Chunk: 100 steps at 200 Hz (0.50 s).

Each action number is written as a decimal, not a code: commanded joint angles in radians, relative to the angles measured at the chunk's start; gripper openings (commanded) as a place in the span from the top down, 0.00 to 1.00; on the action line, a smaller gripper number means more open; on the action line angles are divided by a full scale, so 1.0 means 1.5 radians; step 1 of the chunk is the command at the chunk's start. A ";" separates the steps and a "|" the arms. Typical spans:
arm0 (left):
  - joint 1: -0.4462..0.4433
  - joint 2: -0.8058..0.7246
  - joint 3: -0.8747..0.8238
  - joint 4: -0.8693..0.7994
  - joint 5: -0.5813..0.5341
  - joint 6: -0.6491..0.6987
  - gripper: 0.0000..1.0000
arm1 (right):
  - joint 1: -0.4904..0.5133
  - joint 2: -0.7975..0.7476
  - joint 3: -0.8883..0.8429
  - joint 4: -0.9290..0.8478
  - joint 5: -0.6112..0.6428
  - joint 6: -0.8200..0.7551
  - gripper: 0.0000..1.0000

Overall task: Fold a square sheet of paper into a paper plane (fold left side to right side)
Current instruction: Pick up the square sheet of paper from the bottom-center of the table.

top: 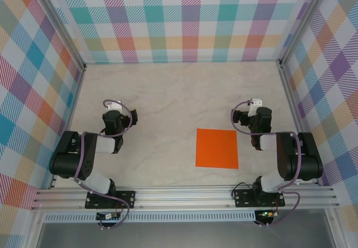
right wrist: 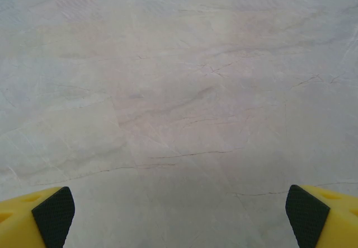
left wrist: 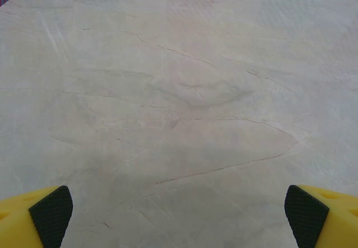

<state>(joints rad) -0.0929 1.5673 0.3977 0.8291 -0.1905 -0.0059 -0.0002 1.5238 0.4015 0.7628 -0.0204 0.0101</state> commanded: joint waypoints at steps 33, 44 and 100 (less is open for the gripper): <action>0.007 -0.001 0.007 0.002 0.011 0.011 0.00 | 0.000 0.004 0.015 0.018 -0.017 0.000 0.00; 0.008 -0.001 0.007 0.002 0.011 0.011 0.00 | -0.001 0.004 0.015 0.018 -0.017 0.000 0.00; 0.007 -0.001 0.008 0.001 0.012 0.010 0.00 | -0.007 0.003 0.015 0.019 -0.030 0.005 0.00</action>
<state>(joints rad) -0.0929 1.5673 0.3977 0.8291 -0.1905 -0.0055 -0.0013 1.5238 0.4015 0.7628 -0.0326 0.0105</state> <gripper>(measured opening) 0.998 0.997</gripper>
